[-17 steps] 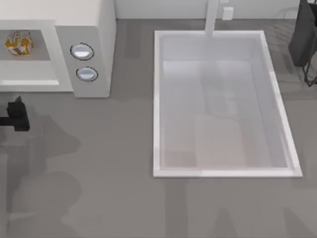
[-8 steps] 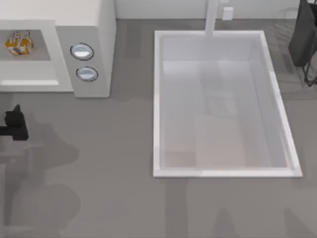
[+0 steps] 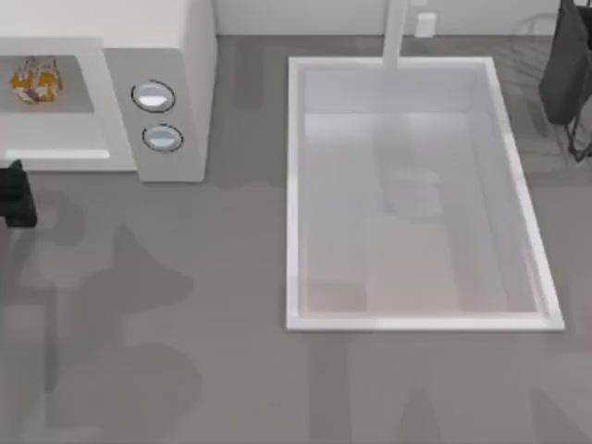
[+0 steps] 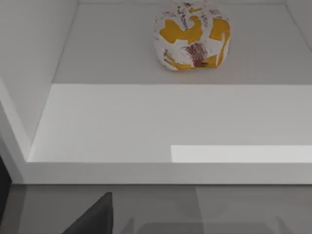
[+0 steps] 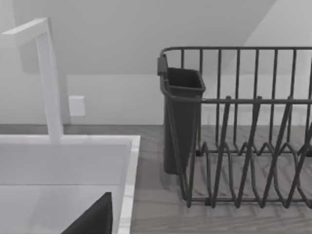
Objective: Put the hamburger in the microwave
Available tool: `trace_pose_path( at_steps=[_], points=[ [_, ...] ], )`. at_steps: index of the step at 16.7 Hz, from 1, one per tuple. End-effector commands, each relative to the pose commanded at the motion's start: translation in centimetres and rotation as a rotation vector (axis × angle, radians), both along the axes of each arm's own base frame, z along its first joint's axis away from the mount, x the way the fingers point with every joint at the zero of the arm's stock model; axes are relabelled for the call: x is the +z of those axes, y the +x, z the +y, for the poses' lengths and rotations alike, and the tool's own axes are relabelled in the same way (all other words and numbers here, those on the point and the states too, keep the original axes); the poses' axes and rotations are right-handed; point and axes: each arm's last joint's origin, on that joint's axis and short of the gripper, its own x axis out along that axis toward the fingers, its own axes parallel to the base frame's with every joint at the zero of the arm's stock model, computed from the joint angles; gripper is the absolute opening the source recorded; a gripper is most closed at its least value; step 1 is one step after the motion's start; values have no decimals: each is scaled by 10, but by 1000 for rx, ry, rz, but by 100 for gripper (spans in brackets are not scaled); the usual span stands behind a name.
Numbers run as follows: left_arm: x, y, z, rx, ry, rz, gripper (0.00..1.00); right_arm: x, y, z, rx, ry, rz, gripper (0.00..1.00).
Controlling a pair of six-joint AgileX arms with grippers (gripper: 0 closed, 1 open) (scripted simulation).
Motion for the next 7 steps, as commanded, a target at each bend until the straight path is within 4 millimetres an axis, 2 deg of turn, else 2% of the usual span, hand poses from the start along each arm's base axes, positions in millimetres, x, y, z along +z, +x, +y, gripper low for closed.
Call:
trace_pose_path(
  at_steps=[5,7],
  points=[
    [40,-6,-1,-2,0,0,100,0,0,0,0,0,0,100],
    [47,-7,-2,-2,2,-9,100,0,0,0,0,0,0,100]
  ],
)
